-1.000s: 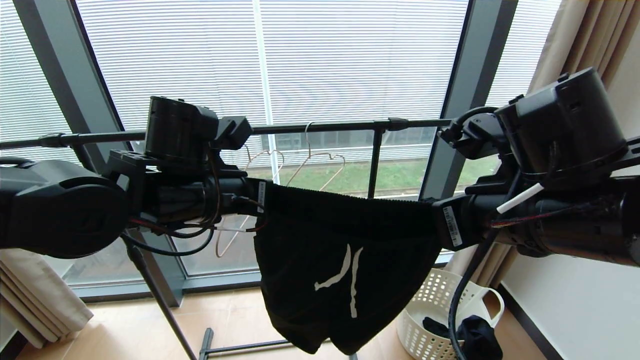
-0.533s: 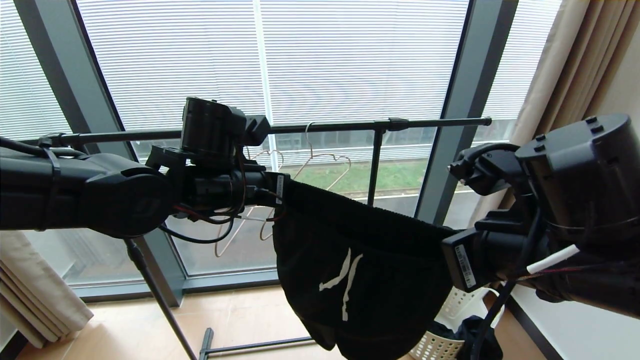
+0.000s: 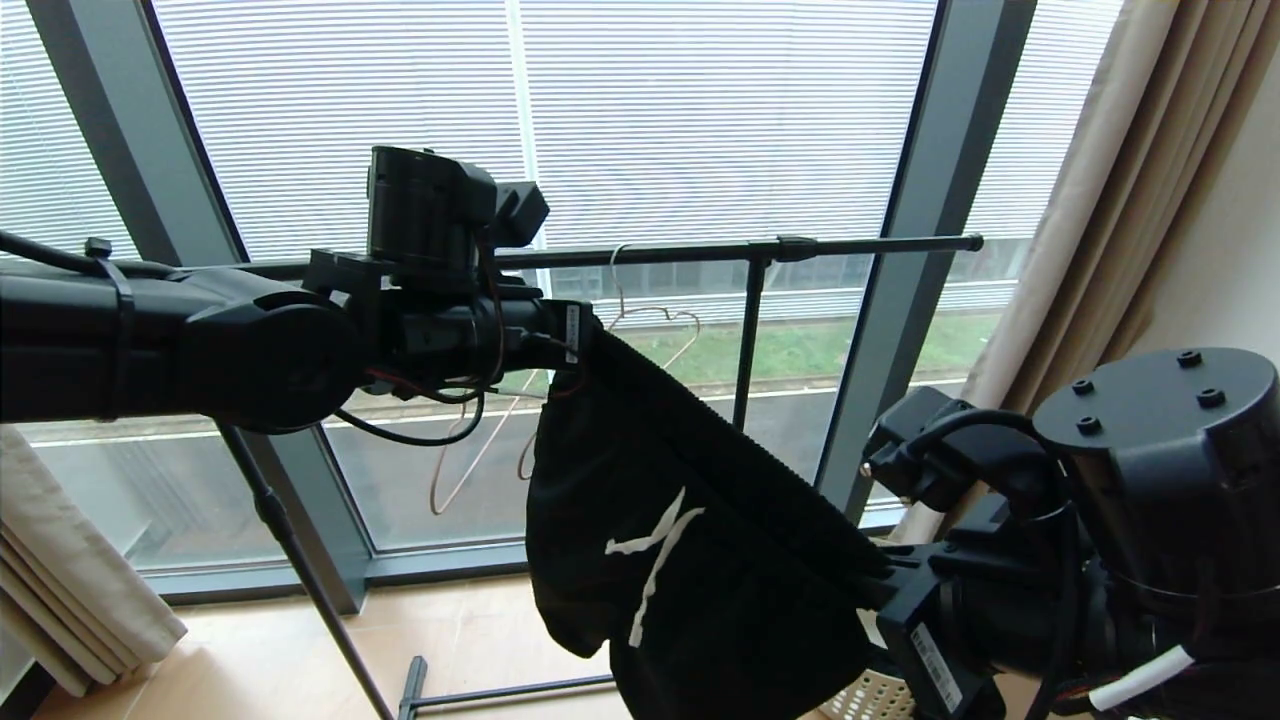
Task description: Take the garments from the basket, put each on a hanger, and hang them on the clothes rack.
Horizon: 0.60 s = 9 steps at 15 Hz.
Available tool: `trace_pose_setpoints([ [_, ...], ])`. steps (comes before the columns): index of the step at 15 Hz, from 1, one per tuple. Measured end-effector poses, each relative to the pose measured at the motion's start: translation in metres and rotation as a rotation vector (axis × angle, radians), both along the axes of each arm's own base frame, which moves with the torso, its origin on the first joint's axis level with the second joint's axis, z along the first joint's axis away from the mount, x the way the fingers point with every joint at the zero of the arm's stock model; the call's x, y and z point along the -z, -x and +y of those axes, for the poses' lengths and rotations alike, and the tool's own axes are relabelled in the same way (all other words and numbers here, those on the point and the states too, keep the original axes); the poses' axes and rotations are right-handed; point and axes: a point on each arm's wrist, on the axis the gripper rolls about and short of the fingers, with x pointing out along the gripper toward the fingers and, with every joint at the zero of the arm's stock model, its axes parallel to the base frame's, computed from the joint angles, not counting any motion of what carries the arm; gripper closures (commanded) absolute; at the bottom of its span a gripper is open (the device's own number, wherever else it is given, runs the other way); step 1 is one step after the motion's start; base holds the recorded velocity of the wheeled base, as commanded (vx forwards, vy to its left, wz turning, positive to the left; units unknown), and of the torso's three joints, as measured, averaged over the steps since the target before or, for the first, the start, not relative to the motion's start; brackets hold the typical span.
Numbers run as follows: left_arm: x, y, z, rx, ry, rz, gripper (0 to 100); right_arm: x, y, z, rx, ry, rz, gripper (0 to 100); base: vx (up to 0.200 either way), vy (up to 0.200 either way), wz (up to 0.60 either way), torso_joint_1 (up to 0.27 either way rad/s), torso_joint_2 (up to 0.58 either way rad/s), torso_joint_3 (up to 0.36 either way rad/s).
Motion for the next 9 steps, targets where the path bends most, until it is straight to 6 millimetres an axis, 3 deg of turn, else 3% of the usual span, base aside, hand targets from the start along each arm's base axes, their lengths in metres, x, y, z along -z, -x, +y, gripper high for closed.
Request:
trace_pose_setpoints([
  [5,-0.003,-0.004,-0.014,0.046,0.018,-0.013,100,0.002,0.016,0.030,-0.153,-0.014,0.030,100,0.000,0.000,0.00,0.000,0.00,0.000],
  [9,-0.007,-0.007,-0.024,0.064,0.030,-0.033,100,0.005,0.027,0.052,-0.178,-0.062,0.073,100,0.000,0.000,0.00,0.000,0.00,0.000],
])
